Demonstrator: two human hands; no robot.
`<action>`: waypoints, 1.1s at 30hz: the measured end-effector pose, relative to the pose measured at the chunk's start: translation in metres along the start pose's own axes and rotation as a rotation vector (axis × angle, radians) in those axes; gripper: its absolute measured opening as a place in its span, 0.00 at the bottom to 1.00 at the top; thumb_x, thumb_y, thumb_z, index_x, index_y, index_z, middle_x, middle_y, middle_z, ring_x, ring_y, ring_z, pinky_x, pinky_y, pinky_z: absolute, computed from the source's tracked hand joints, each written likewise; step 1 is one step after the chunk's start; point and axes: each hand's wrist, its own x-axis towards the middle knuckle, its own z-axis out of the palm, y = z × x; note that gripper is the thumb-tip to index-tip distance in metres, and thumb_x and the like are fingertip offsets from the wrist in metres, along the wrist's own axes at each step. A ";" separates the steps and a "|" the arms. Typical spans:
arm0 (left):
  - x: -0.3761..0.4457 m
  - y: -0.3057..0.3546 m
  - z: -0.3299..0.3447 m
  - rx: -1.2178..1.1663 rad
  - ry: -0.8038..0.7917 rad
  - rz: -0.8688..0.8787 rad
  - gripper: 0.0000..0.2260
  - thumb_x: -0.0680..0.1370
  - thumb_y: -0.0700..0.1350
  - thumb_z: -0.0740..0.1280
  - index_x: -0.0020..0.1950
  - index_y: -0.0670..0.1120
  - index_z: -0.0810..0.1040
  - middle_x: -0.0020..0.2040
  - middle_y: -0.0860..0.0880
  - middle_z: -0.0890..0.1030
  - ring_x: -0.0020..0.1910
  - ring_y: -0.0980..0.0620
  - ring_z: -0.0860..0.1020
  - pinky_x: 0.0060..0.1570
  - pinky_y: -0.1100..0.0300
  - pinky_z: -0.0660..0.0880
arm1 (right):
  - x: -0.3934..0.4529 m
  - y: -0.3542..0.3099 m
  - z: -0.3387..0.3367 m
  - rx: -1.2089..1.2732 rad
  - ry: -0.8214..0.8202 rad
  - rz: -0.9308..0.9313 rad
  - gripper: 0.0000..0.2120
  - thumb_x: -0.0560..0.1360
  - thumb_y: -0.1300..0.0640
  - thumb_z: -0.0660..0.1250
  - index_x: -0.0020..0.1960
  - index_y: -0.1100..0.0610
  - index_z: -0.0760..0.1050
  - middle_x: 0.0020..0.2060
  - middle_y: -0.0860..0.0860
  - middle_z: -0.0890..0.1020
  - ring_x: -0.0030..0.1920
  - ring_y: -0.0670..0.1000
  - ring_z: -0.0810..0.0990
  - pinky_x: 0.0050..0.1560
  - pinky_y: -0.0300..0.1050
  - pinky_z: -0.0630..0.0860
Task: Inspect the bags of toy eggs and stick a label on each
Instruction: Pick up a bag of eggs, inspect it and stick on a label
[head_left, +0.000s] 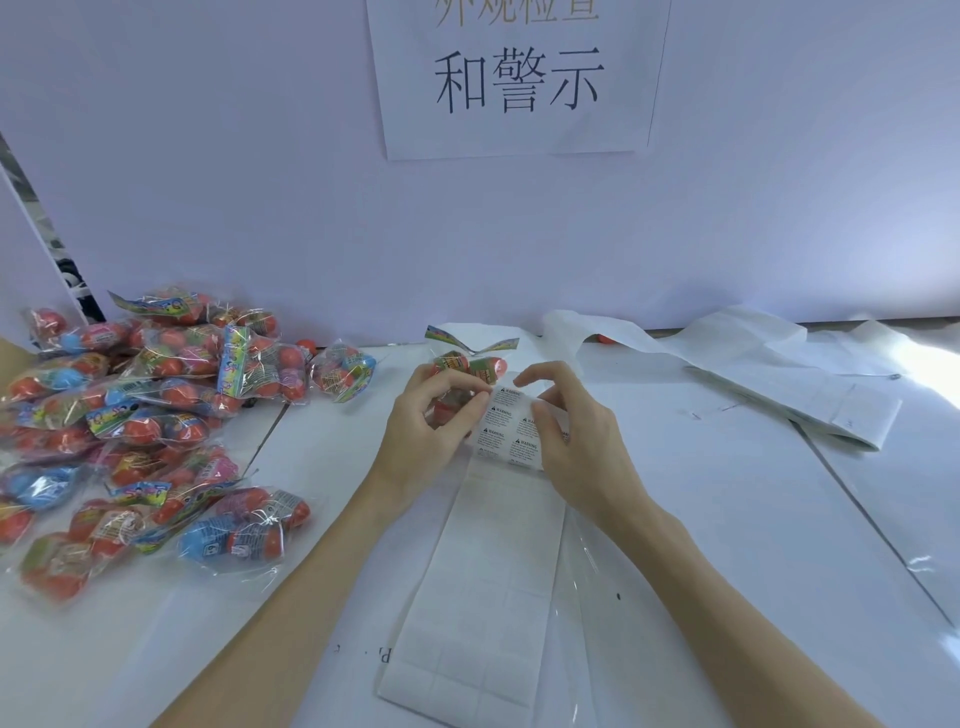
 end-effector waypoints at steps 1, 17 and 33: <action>0.000 0.000 0.000 0.001 0.002 -0.002 0.03 0.80 0.40 0.73 0.49 0.48 0.85 0.56 0.45 0.78 0.43 0.55 0.82 0.46 0.66 0.77 | 0.000 0.000 0.000 0.000 -0.004 -0.004 0.14 0.83 0.67 0.58 0.59 0.51 0.74 0.35 0.49 0.78 0.39 0.48 0.75 0.38 0.39 0.70; -0.001 0.003 0.001 0.091 0.011 -0.003 0.05 0.81 0.41 0.71 0.49 0.40 0.84 0.53 0.39 0.77 0.36 0.61 0.80 0.40 0.70 0.75 | 0.002 0.001 0.000 -0.066 0.077 -0.096 0.14 0.79 0.68 0.65 0.56 0.51 0.79 0.50 0.45 0.82 0.53 0.41 0.79 0.51 0.31 0.72; 0.001 -0.001 0.004 0.089 0.049 -0.046 0.04 0.80 0.44 0.73 0.46 0.46 0.85 0.52 0.46 0.77 0.43 0.50 0.79 0.49 0.43 0.82 | 0.000 0.001 0.002 -0.038 0.073 -0.091 0.15 0.74 0.75 0.63 0.49 0.56 0.74 0.47 0.48 0.80 0.53 0.36 0.78 0.50 0.34 0.74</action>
